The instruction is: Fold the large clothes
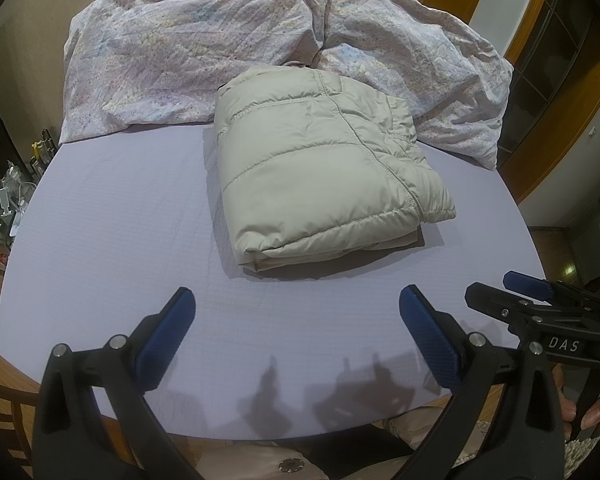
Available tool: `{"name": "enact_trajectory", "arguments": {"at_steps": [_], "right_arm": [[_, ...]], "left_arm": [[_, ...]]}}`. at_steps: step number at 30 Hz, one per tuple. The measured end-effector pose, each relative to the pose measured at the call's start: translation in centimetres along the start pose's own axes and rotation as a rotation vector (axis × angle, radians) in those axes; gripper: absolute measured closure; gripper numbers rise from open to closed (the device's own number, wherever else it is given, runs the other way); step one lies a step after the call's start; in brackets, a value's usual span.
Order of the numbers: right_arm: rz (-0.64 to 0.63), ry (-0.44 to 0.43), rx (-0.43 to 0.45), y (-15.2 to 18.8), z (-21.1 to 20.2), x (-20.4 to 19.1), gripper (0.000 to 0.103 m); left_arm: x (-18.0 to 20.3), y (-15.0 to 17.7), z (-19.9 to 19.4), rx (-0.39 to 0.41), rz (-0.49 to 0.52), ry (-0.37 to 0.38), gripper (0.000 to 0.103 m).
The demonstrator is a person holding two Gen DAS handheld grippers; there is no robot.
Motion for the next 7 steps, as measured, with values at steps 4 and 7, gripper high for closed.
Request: {"name": "enact_trajectory", "arguments": {"at_steps": [4,7], "right_arm": [[0.0,0.0,0.0,0.01,0.02,0.0,0.012],[0.0,0.0,-0.001,0.0,0.03,0.0,0.012]], "left_arm": [[-0.05,-0.01,-0.09,0.001,-0.001,0.0,0.002],[-0.02,0.0,-0.03,0.0,-0.001,0.0,0.002]]}}
Point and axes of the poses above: each gripper's, at about its wrist camera, not at the fingertips, and z roughly the way its jaws point, x to its right, y to its underside, the point moved 10 cm from there along z, roughly the way its jaws point, and after that the axes turned 8 degrees about -y, right-handed, at the moved point
